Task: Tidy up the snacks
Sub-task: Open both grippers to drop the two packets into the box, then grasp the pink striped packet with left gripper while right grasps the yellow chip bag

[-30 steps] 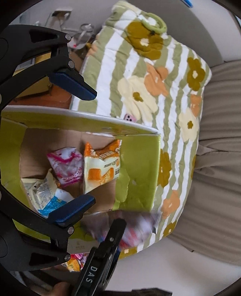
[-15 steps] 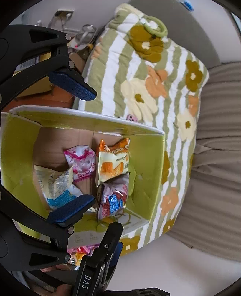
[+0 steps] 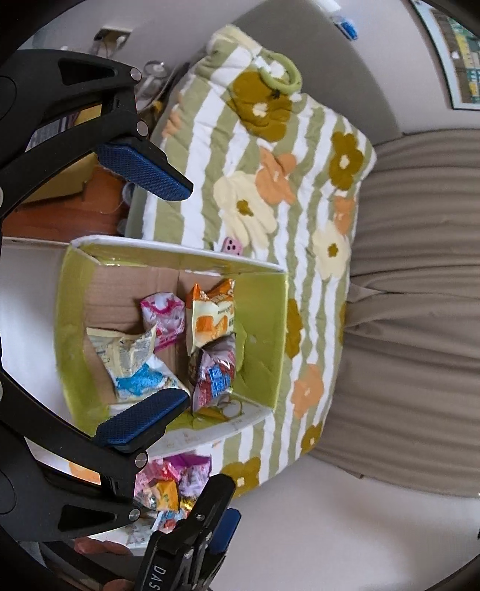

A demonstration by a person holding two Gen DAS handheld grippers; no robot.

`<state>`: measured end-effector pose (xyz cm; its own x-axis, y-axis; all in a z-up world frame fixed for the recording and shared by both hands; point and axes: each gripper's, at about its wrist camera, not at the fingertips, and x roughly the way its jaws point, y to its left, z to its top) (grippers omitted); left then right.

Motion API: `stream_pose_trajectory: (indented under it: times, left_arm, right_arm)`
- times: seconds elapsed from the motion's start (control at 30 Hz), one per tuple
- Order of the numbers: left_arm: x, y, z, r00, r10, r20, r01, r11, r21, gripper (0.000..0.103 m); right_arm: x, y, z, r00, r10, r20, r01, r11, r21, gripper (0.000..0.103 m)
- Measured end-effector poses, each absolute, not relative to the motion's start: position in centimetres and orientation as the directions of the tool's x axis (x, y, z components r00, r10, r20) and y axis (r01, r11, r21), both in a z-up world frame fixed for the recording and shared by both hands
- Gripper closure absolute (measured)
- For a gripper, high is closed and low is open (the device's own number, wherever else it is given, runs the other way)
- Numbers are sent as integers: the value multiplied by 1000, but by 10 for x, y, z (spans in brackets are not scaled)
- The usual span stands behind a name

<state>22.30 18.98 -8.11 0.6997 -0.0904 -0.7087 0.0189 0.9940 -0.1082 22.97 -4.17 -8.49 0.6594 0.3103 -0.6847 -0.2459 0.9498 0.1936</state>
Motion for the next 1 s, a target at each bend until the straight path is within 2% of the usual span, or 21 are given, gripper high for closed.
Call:
stream_pose_trajectory:
  times: [0.37,0.63,1.0]
  left_arm:
    - [185,136,-70,709,-231,-666,173,973,-153,2]
    - [168,65,-72,695,-271,-666,225,962,-156,2]
    - [174,-59,-109,618,-284,-733,234,957,-174,2]
  right_arm:
    - [144,-97,-64,761,133,-635,-80,990,112,6]
    - [102,-164,-62,795,1,-607,29,999,39,6]
    - [96,-262,-87,762,-3,-648,27,999,26,6]
